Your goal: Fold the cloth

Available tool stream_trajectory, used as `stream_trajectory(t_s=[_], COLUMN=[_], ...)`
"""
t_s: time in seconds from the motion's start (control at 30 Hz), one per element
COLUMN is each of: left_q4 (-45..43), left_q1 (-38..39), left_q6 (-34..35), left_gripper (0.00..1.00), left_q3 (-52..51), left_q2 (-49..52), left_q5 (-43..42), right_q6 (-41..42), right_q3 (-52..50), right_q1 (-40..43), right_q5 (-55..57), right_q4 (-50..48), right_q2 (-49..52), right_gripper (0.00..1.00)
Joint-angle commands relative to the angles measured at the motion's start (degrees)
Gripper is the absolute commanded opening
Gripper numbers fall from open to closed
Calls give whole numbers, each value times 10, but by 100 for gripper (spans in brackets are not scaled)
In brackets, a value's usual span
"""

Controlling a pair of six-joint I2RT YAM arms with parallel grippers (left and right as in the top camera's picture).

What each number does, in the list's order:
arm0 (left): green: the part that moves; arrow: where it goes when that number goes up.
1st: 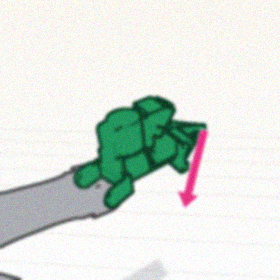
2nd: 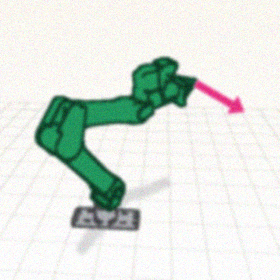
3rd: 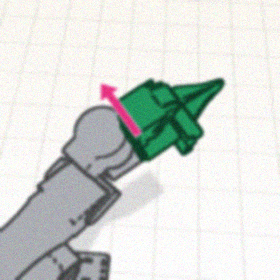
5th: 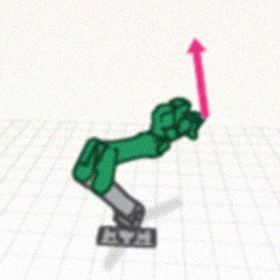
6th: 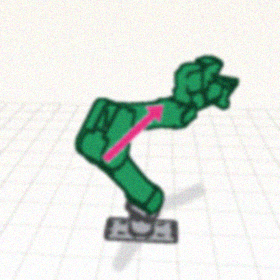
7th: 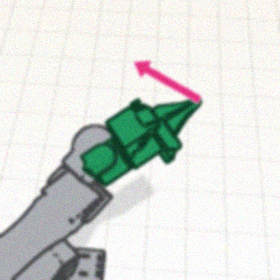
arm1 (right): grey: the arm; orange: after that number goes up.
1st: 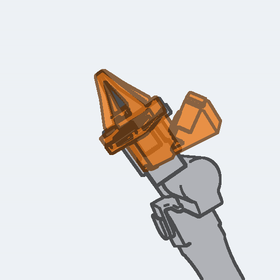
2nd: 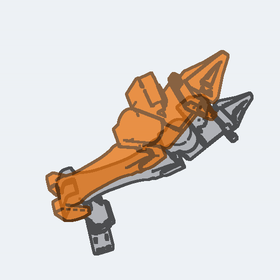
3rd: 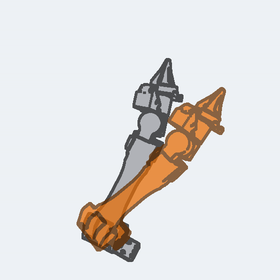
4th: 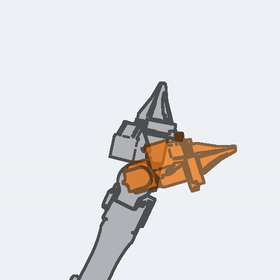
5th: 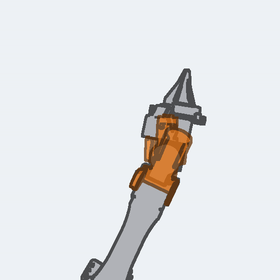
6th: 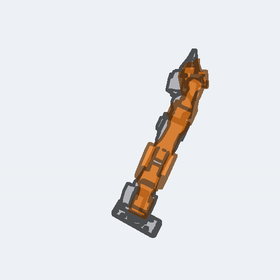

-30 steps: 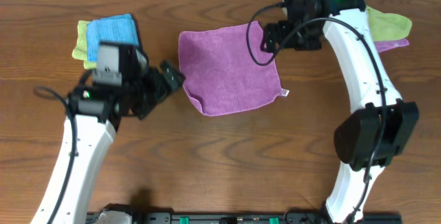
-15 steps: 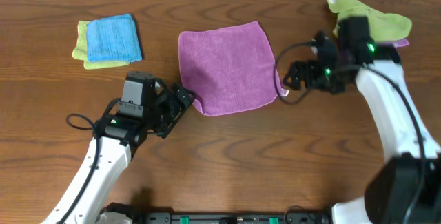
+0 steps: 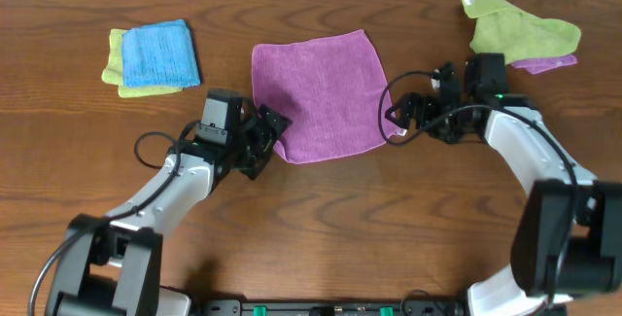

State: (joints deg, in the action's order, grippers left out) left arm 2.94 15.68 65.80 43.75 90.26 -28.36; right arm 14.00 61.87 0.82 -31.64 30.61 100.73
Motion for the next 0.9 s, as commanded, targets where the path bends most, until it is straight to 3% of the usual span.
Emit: stream_trajectory(t_s=[0.0, 0.5, 0.6, 0.87], left_q4=[-1, -52, -52, -52], left_q1=[2, 21, 23, 38], left_q6=[7, 46, 46, 52], left_gripper=[96, 100, 89, 84], left_q3=[-1, -1, -1, -1], left_q2=[18, 68, 69, 69], left_q5=[-9, -4, 1, 18], right_q6=[47, 103, 109, 113], right_q3=[-2, -2, -2, -3], right_q1=[-9, -53, -59, -62], right_q5=[-14, 7, 16, 30], right_q4=[-12, -52, -54, -52], right_q2=[25, 44, 44, 45], right_gripper=[99, 97, 96, 97])
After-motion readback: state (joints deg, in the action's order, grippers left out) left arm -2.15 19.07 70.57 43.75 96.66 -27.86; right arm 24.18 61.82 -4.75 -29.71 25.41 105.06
